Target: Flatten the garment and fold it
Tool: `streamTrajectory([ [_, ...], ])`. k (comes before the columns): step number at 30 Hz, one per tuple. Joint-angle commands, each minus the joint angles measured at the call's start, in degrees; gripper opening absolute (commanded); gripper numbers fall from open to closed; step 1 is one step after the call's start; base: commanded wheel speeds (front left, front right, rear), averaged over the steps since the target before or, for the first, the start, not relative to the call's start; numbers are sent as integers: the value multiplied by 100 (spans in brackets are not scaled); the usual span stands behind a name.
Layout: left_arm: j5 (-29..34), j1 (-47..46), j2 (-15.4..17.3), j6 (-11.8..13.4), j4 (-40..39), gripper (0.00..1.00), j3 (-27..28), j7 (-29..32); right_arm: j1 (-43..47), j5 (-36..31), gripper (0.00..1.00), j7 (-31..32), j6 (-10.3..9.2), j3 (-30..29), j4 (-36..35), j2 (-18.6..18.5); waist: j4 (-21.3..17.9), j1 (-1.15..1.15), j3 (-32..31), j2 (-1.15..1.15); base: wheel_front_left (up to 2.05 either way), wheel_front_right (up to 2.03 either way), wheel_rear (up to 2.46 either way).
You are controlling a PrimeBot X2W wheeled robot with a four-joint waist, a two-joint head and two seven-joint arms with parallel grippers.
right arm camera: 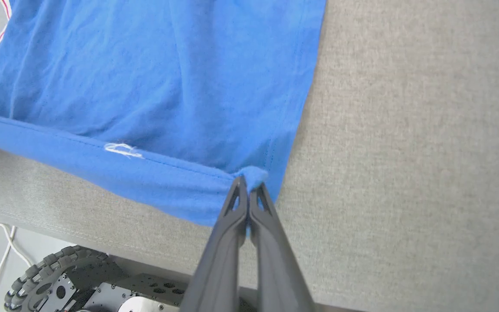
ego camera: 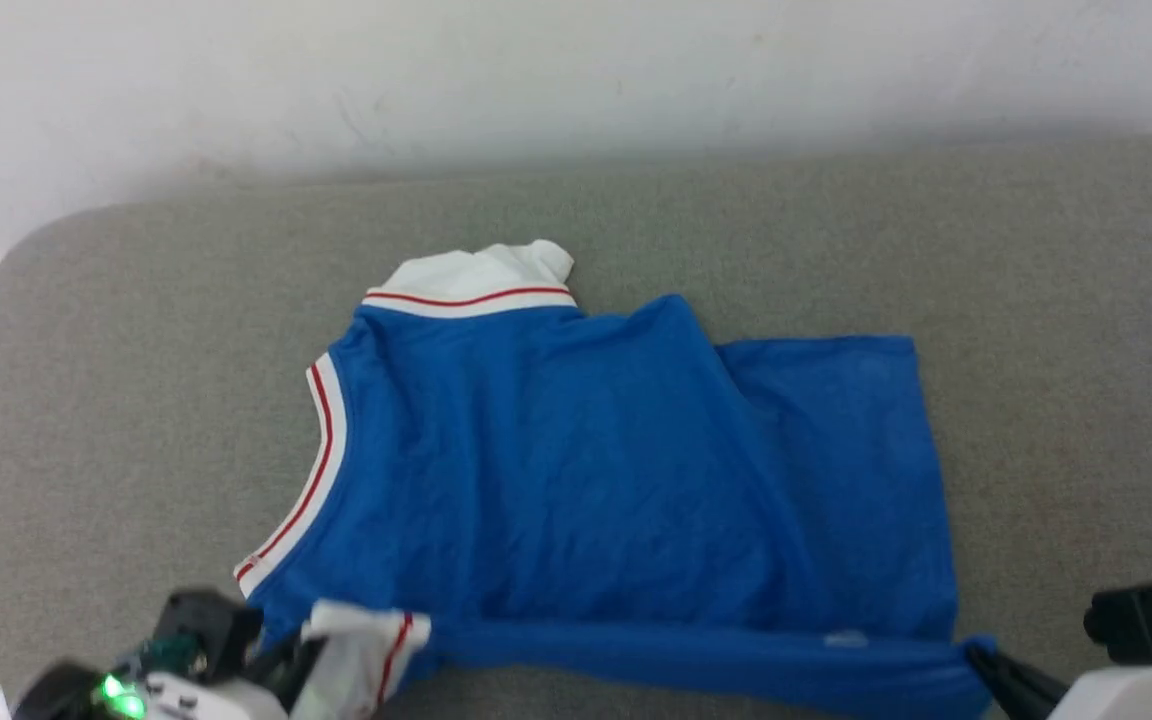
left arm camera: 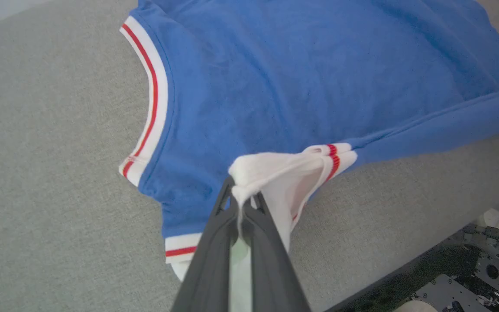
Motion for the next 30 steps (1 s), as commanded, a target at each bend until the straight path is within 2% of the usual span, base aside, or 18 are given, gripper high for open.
streamTrajectory([
  [1, 95, -205, 53, -44, 42, 0, 25, -44, -135, -68, 0, -74, -5, 15, 20, -17, -44, -1, 241, 0, 0, 0, 0],
  [5, 447, -981, 110, -310, 233, 0, -100, -62, -568, -189, 0, -332, -5, 90, 89, -55, -72, -1, 654, 0, 0, 0, 0],
  [9, 685, -1751, 156, -695, 533, 0, -260, -53, -1025, -302, 0, -442, -5, 196, 198, -113, -110, -1, 1083, 0, 0, 0, 0],
  [16, 859, -2784, 5, -1244, 1106, 0, -561, -124, -1729, -328, 0, -468, -5, 348, 517, -245, -175, -1, 1637, 0, 0, 0, 0],
  [24, 1097, -3330, -341, -1438, 1942, 0, -1005, -452, -2143, -264, 0, -478, -5, 592, 1009, -269, -110, -1, 1918, 0, 0, 0, 0],
  [28, 1069, -3381, -534, -1476, 2442, 0, -1227, -408, -2148, -252, 0, -496, -5, 577, 1106, -271, -46, -1, 1918, 0, 0, 0, 0],
  [29, 1037, -3403, -586, -1479, 2533, 0, -1239, -422, -2138, -249, 2, -491, -5, 560, 1116, -273, -27, -1, 1908, 0, 0, 0, 0],
  [30, 1025, -3430, -627, -1481, 2611, 1, -1251, -445, -2126, -243, 8, -485, -5, 539, 1122, -273, -10, -1, 1894, 0, 0, 0, 0],
])
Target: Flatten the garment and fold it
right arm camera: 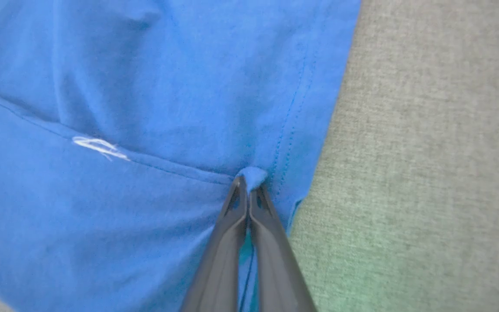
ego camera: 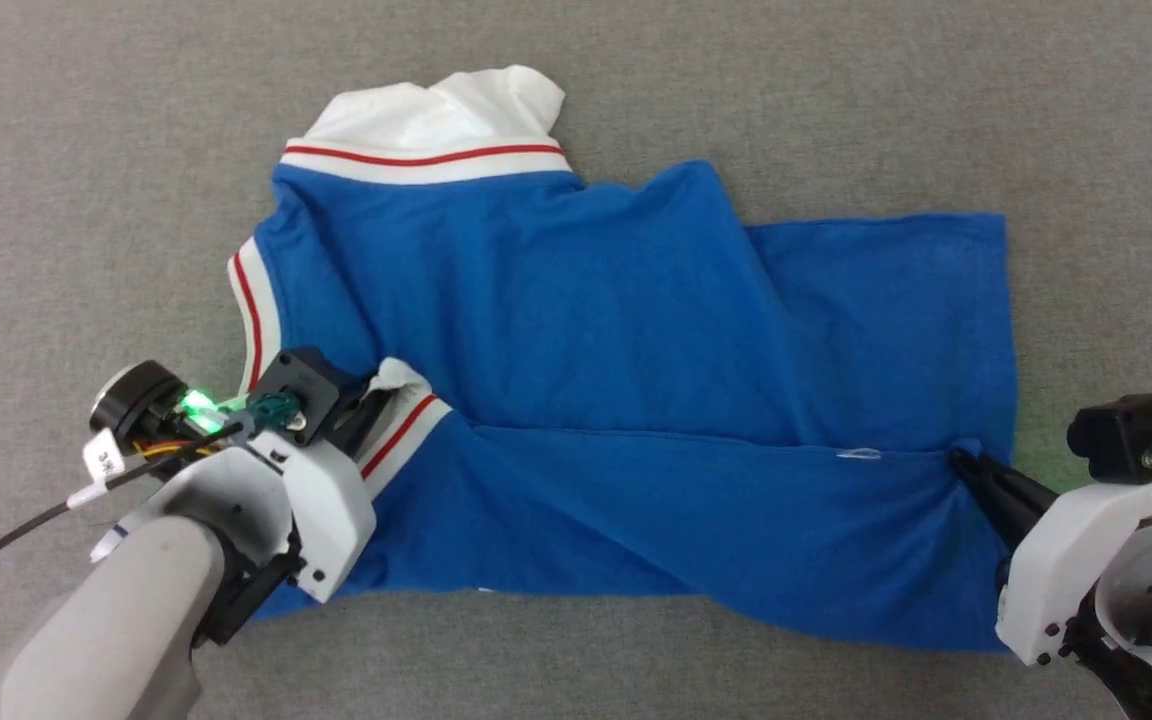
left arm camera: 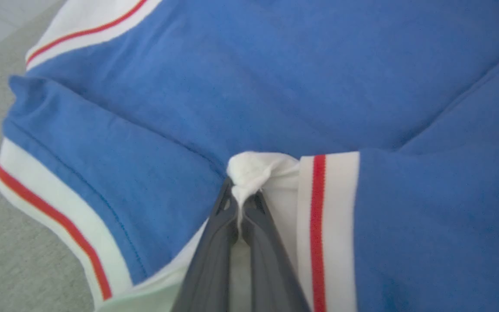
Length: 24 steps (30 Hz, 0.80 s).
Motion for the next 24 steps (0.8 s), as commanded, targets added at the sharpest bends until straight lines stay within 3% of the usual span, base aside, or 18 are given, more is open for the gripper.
streamTrajectory([
  [1, -9, 61, -106, -40, 369, 8, -159, 64, -7, 19, 15, 45, -5, -6, 131, 26, 58, 1, -38, 0, 0, 0, 0],
  [2, -18, 44, -142, -12, 432, 19, -148, 33, 11, 23, 31, 58, -5, -32, 129, 31, 73, 1, -60, 0, 0, 0, 0],
  [3, -40, 32, -181, 9, 473, 33, -133, -9, 29, 26, 79, 47, -5, -69, 117, 47, 88, 1, -91, 0, 0, 0, 0],
  [4, -72, 32, -215, 28, 493, 45, -114, -50, 40, 35, 100, 12, -5, -103, 96, 73, 98, 1, -121, 0, 0, 0, 0],
  [5, -119, 44, -250, 51, 504, 64, -87, -92, 52, 46, 100, -20, -5, -130, 86, 100, 107, 1, -166, 0, 0, 0, 0],
  [6, -167, 68, -280, 84, 493, 89, -50, -149, 70, 49, 100, -36, -5, -142, 77, 117, 113, 1, -210, 0, 0, 0, 0],
  [7, -217, 100, -317, 141, 461, 100, 12, -250, 89, 47, 100, -69, -5, -147, 59, 128, 119, 1, -271, 0, 0, 0, 0],
  [17, -527, 1156, -562, 1109, -356, 100, 741, -1480, 522, -183, 100, -903, -5, -484, -270, 412, 199, 1, -968, 0, 0, 0, 0],
  [18, -527, 1156, -562, 1109, -356, 100, 741, -1480, 522, -183, 100, -903, -5, -484, -270, 412, 199, 1, -968, 0, 0, 0, 0],
  [24, -465, 1936, -714, 1782, -897, 100, 1202, -2417, 809, -883, 100, -2044, -5, -803, -428, 879, 229, 1, -1304, 0, 0, 0, 0],
])
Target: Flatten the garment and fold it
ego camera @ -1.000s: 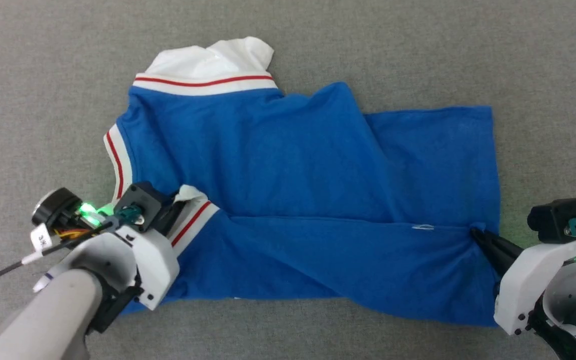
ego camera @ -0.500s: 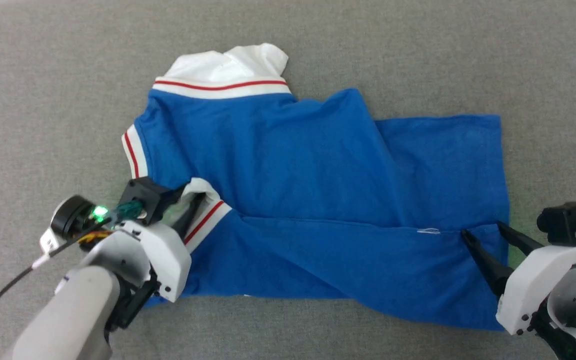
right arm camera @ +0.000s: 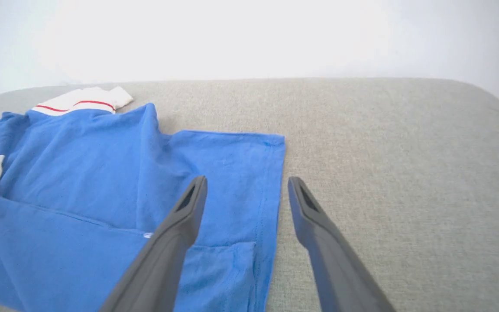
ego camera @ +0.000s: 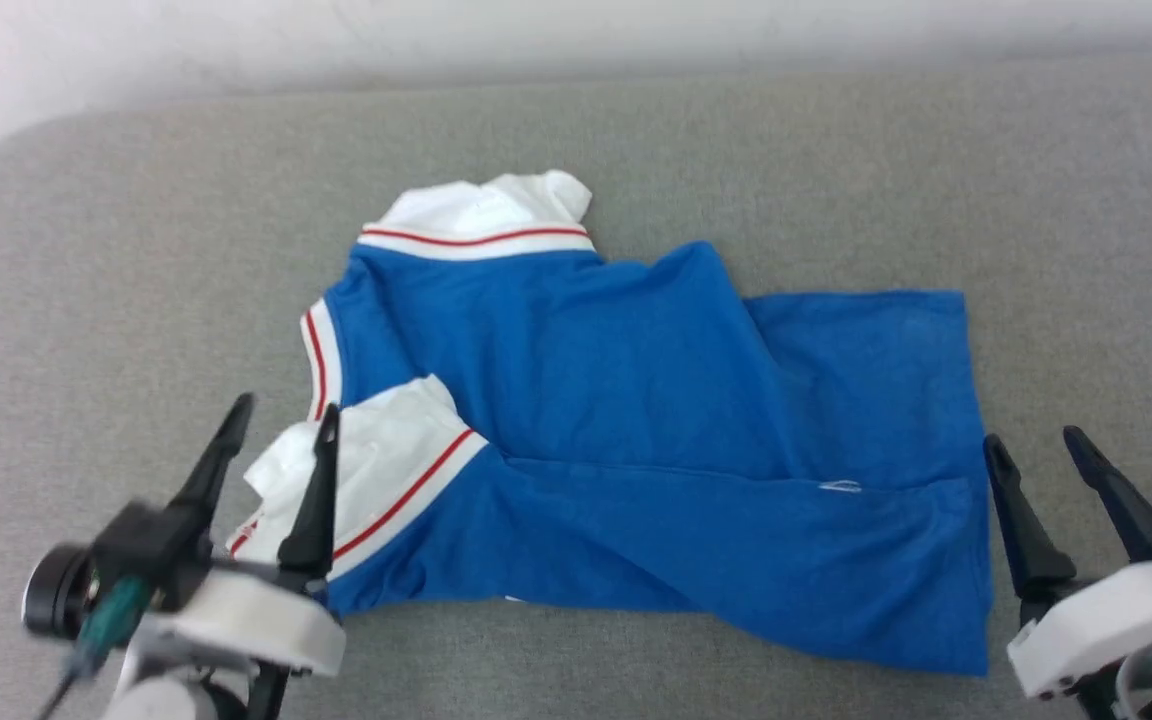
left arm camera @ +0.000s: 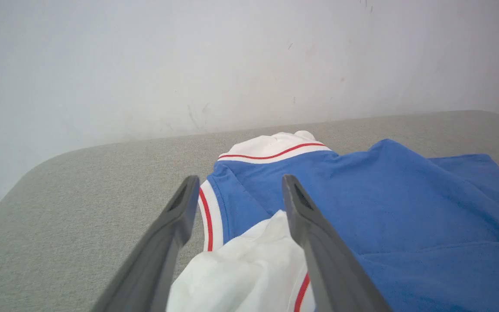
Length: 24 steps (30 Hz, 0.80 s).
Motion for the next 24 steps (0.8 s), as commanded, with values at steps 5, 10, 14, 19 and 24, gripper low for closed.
streamTrajectory([
  [5, 225, 651, -201, 373, -236, 100, 229, -753, 303, -667, 100, -974, -5, -43, 47, 351, 20, 0, -447, 0, 0, 0, 0],
  [10, 343, 1243, -483, 576, -202, 100, 338, -885, 573, -986, 100, -1570, -5, -80, 258, 538, -14, 0, -640, 0, 0, 0, 0],
  [14, 330, 1553, -618, 632, -186, 100, 466, -899, 721, -1008, 100, -1758, -5, -179, 385, 580, -3, 0, -672, 0, 0, 0, 0],
  [19, 318, 1559, -391, 574, -75, 100, 521, -605, 676, -935, 100, -1831, -5, -201, 461, 585, 4, 0, -594, 0, 0, 0, 0],
  [24, 145, 1400, -1, 356, 85, 100, 395, 462, 559, -922, 100, -1833, -5, -146, 512, 586, -44, 0, -470, 0, 0, 0, 0],
])
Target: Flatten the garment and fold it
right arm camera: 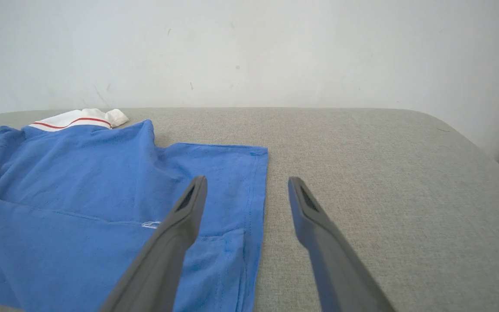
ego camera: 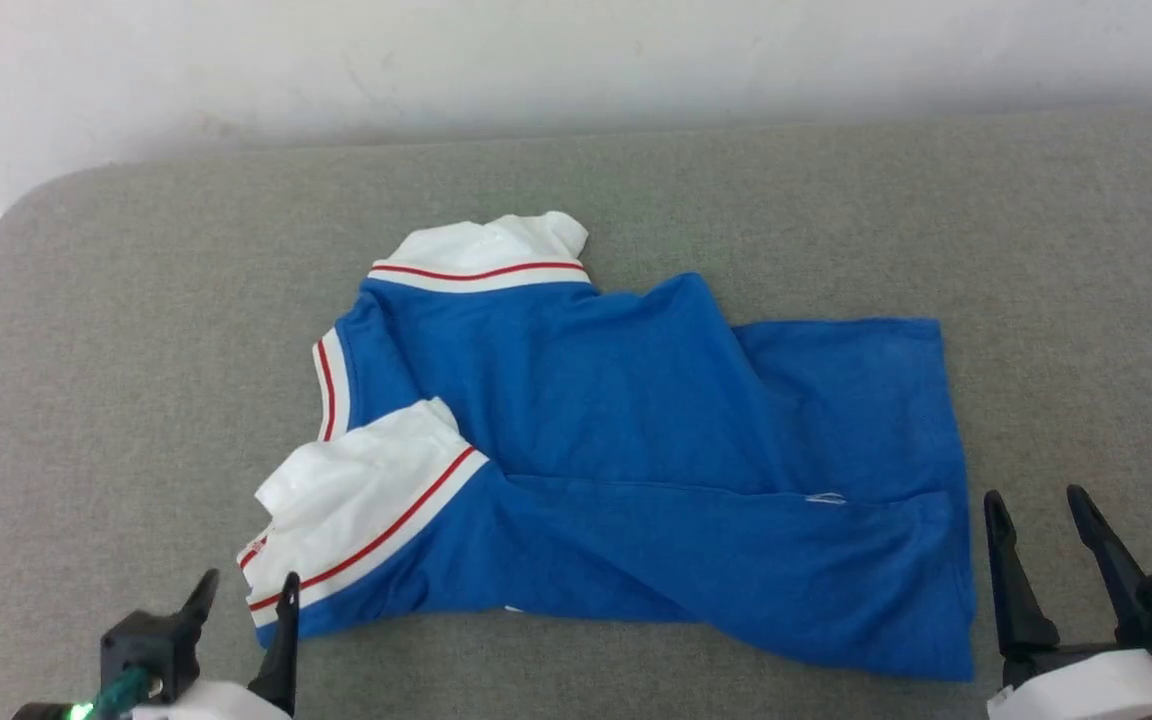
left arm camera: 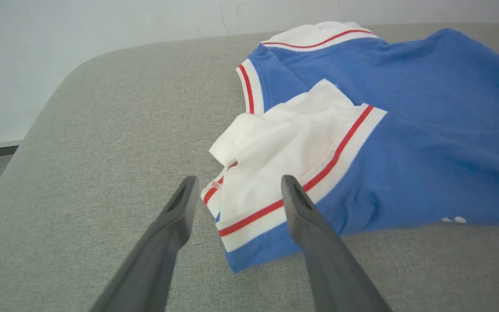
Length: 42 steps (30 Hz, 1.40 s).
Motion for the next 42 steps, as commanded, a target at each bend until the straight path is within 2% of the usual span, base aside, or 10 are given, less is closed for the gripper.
streamTrajectory([
  [1, -50, -104, 39, -35, 16, 100, -8, 108, -70, 9, 100, -25, -4, 16, 13, 19, -33, 0, 54, 0, 0, 0, 0],
  [6, -365, -207, 241, -122, 33, 100, -36, 1034, -128, 46, 100, -28, -4, 21, 67, 20, -111, 0, 199, 0, 0, 0, 0],
  [9, -523, -240, 277, -5, 133, 100, 9, 1492, -160, 61, 100, -29, -4, 41, 104, 20, -163, 0, 268, 0, 0, 0, 0],
  [16, -971, -353, 247, 33, 247, 100, 74, 2187, -219, 75, 100, -34, -4, 36, 164, 20, -233, 0, 376, 0, 0, 0, 0],
  [19, -1164, -454, 220, -98, 292, 5, 70, 2320, -260, 51, 100, -16, -4, 54, 182, 20, -246, 0, 421, 0, 0, 0, 0],
  [20, -1179, -499, 222, -134, 324, 0, 75, 2303, -278, 35, 100, -7, -4, 67, 185, 20, -249, 0, 435, 0, 0, 0, 0],
  [24, -1328, -571, 168, -276, 429, 0, 105, 2226, -368, -36, 100, 60, -4, 116, 169, 20, -268, 0, 459, 0, 0, 0, 0],
  [29, -1439, -458, 141, -291, 311, 0, 213, 2075, -417, -111, 100, 288, -4, 117, 51, 20, -259, 0, 472, 0, 0, 0, 0],
  [37, -1424, -237, 214, -145, -150, 0, 386, 1918, -59, 97, 100, 1813, -4, 15, -286, 1, -172, 0, 569, 0, 0, 0, 0],
  [42, -1375, -302, 206, -129, -265, 0, 326, 1924, 285, 557, 100, 2777, -4, 98, -472, 11, -128, 0, 687, 0, 0, 0, 0],
])
